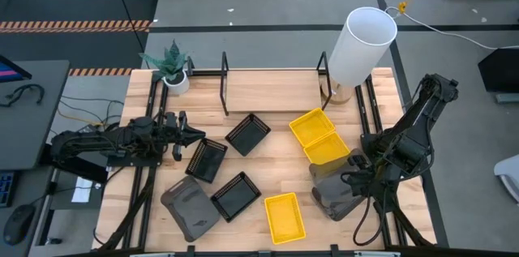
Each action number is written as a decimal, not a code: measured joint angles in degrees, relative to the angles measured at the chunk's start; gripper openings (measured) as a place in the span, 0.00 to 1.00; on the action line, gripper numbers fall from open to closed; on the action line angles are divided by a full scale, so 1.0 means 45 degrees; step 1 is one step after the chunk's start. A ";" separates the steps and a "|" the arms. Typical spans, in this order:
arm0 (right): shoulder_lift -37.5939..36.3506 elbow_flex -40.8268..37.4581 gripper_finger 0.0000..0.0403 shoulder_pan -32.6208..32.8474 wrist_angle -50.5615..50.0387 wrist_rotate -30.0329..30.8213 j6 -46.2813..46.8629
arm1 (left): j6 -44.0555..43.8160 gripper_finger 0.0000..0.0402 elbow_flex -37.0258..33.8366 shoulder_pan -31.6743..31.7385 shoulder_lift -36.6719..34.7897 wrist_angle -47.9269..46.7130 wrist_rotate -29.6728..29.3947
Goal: Stack baskets on shelf by color
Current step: Stack the middle black transparent bin on the right black transparent bin
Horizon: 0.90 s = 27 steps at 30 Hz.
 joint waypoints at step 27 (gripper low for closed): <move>-0.0015 0.0000 0.02 0.0773 -0.0665 -0.1381 -0.0303 | 0.0003 0.08 0.0002 0.0002 0.0001 -0.0003 -0.0001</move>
